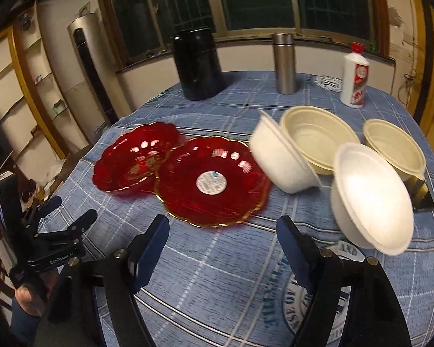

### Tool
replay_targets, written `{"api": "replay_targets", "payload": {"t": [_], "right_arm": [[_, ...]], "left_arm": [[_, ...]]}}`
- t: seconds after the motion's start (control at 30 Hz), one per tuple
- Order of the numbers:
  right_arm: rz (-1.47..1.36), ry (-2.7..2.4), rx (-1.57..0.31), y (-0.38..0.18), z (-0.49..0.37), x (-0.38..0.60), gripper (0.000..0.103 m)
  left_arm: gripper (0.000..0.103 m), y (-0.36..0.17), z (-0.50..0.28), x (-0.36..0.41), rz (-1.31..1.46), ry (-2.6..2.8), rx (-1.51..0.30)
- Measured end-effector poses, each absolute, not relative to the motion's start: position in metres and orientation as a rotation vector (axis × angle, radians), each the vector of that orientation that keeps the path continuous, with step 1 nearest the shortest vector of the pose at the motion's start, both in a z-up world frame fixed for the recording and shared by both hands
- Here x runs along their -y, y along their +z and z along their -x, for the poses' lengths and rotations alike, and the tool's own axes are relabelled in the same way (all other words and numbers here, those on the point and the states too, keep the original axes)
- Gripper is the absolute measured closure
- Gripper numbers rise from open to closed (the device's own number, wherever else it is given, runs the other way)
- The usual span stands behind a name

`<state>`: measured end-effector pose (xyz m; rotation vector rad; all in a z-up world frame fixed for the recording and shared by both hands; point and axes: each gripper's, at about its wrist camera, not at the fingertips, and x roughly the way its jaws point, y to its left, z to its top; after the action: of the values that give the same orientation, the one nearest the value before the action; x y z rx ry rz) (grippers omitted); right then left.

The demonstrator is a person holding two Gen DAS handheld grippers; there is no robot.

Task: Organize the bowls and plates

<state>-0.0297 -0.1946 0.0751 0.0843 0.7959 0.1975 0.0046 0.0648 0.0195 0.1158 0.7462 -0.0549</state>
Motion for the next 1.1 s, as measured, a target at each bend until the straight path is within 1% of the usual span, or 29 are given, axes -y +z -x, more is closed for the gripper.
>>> {"api": "replay_targets", "payload": {"t": [0.07,0.1,0.17,0.33,0.37,0.43,0.47,0.5,0.53,0.57,0.73,0.77,0.8,0.87,0.9,0.93,1.0,1.03,1.07,1.1], "right_arm": [[-0.086,0.24,-0.809,0.079,0.018,0.186,0.026],[-0.093,0.255,-0.815,0.082,0.011,0.183,0.03],[-0.102,0.293,-0.83,0.087,-0.006,0.175,0.036],[-0.154,0.375,-0.883,0.09,-0.061,0.156,0.038],[-0.163,0.393,-0.887,0.089,-0.071,0.152,0.04],[-0.143,0.392,-0.917,0.084,-0.097,0.138,0.052],[-0.135,0.39,-0.934,0.081,-0.11,0.133,0.06],[-0.134,0.389,-0.945,0.081,-0.12,0.129,0.063],[-0.13,0.394,-0.958,0.079,-0.133,0.125,0.064],[-0.124,0.397,-0.972,0.077,-0.145,0.121,0.064],[-0.117,0.396,-1.045,0.06,-0.194,0.112,0.064],[-0.108,0.393,-1.068,0.054,-0.203,0.11,0.067],[-0.101,0.389,-1.081,0.05,-0.207,0.108,0.073],[-0.072,0.36,-1.114,0.04,-0.217,0.105,0.079],[-0.067,0.351,-1.119,0.037,-0.22,0.104,0.082],[-0.064,0.36,-1.126,0.034,-0.222,0.102,0.083],[-0.042,0.344,-1.145,0.026,-0.225,0.098,0.087],[-0.039,0.334,-1.156,0.022,-0.227,0.097,0.09],[-0.038,0.335,-1.163,0.018,-0.227,0.096,0.095],[-0.032,0.337,-1.163,0.016,-0.227,0.094,0.098]], "left_arm": [[0.001,0.026,-0.016,-0.078,-0.065,-0.082,-0.784],[0.004,0.029,-0.019,-0.083,-0.051,-0.088,-0.787],[0.004,0.038,-0.03,-0.098,-0.012,-0.097,-0.789],[0.005,0.05,-0.066,-0.134,0.125,-0.106,-0.821],[0.007,0.05,-0.074,-0.136,0.114,-0.081,-0.828],[0.019,0.046,-0.091,-0.139,0.097,-0.05,-0.867],[0.022,0.042,-0.099,-0.141,0.103,-0.054,-0.891],[0.029,0.037,-0.109,-0.142,0.12,-0.073,-0.924],[0.037,0.033,-0.116,-0.145,0.136,-0.084,-0.951],[0.038,0.028,-0.125,-0.148,0.156,-0.09,-0.981],[0.039,0.017,-0.149,-0.157,0.214,-0.119,-1.044],[0.039,0.015,-0.151,-0.157,0.214,-0.123,-1.047],[0.039,0.013,-0.154,-0.156,0.209,-0.121,-1.051],[0.04,0.008,-0.159,-0.157,0.209,-0.126,-1.061],[0.045,0.005,-0.161,-0.157,0.208,-0.128,-1.065],[0.055,0.002,-0.163,-0.158,0.207,-0.133,-1.071],[0.061,-0.005,-0.166,-0.157,0.219,-0.153,-1.091],[0.066,-0.008,-0.168,-0.156,0.22,-0.155,-1.095],[0.07,-0.011,-0.17,-0.155,0.218,-0.152,-1.097],[0.075,-0.014,-0.172,-0.155,0.22,-0.154,-1.105]]}}
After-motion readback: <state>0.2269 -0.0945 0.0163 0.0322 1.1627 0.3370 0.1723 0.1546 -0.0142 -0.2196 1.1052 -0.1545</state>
